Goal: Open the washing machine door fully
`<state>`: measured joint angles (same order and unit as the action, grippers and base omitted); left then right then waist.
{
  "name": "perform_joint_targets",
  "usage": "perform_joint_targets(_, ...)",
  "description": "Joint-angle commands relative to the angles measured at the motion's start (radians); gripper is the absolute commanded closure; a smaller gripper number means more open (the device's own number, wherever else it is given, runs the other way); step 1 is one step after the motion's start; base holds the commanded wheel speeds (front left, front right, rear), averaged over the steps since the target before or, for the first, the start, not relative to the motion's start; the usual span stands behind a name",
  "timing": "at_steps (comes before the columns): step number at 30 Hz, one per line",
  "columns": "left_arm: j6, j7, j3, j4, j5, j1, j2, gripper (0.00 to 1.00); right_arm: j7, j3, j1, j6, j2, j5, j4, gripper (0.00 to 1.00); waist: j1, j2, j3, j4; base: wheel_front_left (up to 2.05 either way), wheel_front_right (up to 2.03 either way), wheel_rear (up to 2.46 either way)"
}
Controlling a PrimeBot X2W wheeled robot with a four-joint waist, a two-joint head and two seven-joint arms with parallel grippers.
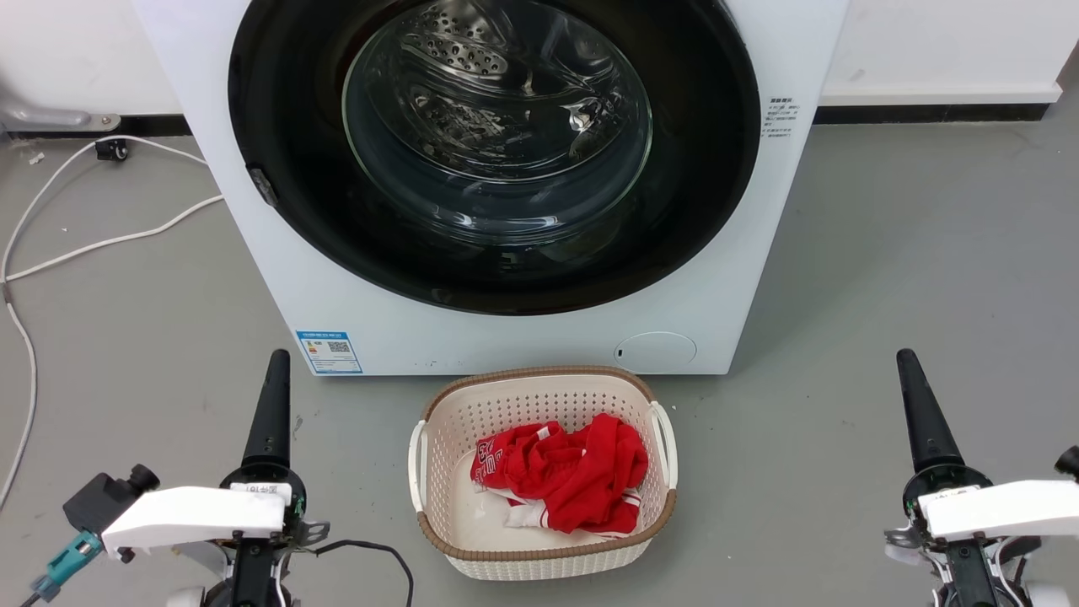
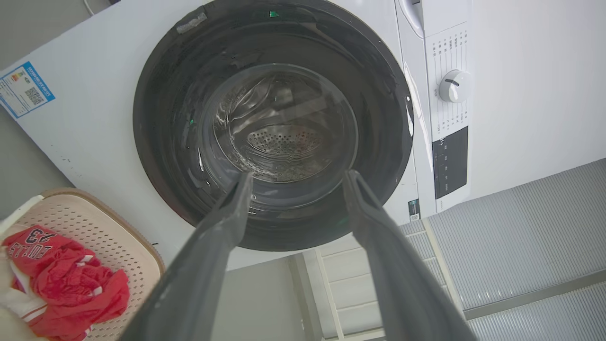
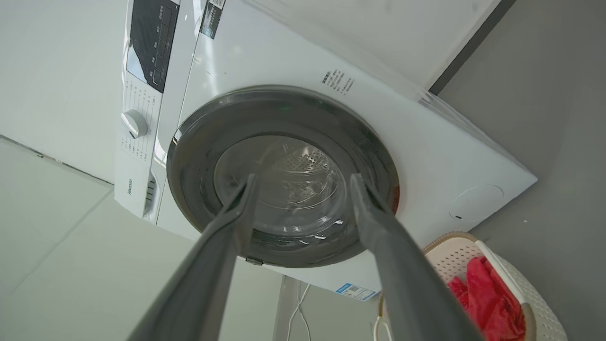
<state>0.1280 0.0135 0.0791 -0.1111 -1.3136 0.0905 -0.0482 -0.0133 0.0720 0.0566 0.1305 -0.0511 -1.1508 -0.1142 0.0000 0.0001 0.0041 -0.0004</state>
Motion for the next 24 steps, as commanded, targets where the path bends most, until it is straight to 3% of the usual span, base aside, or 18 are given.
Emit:
perform_joint_targets(1,0.002,0.011,0.004,0.03,0.05,0.024,-0.003,0.0,-0.011,-0.002,0.008,0.0,-0.002,0.063,0.035,0.0,0.0,-0.0001,0.0,0.0,0.0,0.0,0.0)
perform_joint_targets(11,0.001,0.047,-0.013,0.064,0.294,0.014,-0.003,0.0,-0.047,-0.015,-0.008,0.0,-0.002,0.325,0.083,0.0,0.0,-0.0001,-0.002,0.0,0.0,0.0,0.0)
perform_joint_targets(24,-0.013,0.09,-0.057,0.058,0.597,-0.005,-0.003,0.0,-0.071,-0.025,-0.028,0.0,-0.001,0.569,0.102,0.0,0.0,-0.0001,-0.003,-0.002,0.0,0.0,0.0)
